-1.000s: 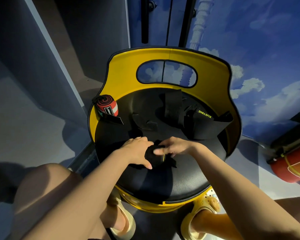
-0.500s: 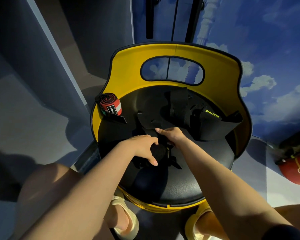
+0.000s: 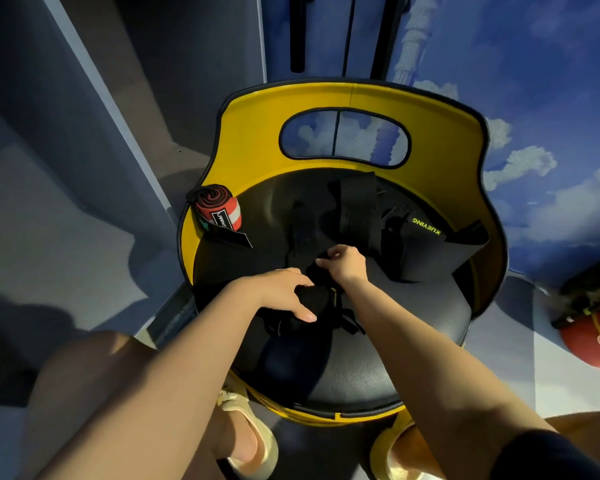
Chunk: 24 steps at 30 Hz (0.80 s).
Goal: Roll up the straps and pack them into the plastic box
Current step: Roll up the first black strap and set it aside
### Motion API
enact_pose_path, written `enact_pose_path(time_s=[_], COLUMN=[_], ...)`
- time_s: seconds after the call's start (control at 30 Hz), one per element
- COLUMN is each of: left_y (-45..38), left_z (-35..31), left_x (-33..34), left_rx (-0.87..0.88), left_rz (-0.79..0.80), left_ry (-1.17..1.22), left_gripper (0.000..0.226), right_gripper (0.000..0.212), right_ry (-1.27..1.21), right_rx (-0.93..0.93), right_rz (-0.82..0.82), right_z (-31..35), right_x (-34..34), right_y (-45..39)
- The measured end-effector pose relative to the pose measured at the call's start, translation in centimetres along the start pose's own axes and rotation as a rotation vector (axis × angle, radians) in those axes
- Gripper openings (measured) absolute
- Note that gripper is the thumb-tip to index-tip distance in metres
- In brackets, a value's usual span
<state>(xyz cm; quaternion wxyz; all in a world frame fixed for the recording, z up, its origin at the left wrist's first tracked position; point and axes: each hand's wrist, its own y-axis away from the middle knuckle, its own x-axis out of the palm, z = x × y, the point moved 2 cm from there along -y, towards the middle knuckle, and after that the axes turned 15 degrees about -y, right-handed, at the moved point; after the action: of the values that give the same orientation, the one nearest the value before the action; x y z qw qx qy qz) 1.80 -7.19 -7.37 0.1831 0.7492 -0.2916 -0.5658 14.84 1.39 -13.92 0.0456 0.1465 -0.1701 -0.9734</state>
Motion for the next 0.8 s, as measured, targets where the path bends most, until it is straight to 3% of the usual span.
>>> enact_pose_path(time_s=[0.17,0.3,0.4,0.5,0.67,0.8], left_y=[-0.6,-0.8,-0.8,-0.8,-0.4,0.9], left_z=[0.6,0.7,0.5,0.8,1.1,0.1], left_x=[0.2,-0.4,-0.7,-0.5,0.4,0.4], left_rx=[-0.019,-0.044,-0.035,-0.061,-0.060,-0.010], left_rz=[0.061,0.109,0.121,0.087,-0.128,-0.470], left_ry=[0.066,0.053,0.058,0.170,0.273,0.019], left_gripper=[0.071,0.073,0.066,0.070,0.046,0.033], right_gripper=[0.033,0.023,0.047,0.076,0.073,0.073], right_ry=[0.187,0.121,0.297,0.478,0.453,0.423], right_rx=[-0.253,-0.500,-0.597,-0.706,-0.629,-0.544], right_rz=[0.019,0.272,0.475,0.561,0.561,0.590], right_z=[1.4,1.7,0.5,-1.0,-1.3,0.0], right_x=[-0.8,-2.9,-4.3,-4.5,-4.5,-4.5], right_y=[1.8,5.5,7.2,7.5,6.7,5.9])
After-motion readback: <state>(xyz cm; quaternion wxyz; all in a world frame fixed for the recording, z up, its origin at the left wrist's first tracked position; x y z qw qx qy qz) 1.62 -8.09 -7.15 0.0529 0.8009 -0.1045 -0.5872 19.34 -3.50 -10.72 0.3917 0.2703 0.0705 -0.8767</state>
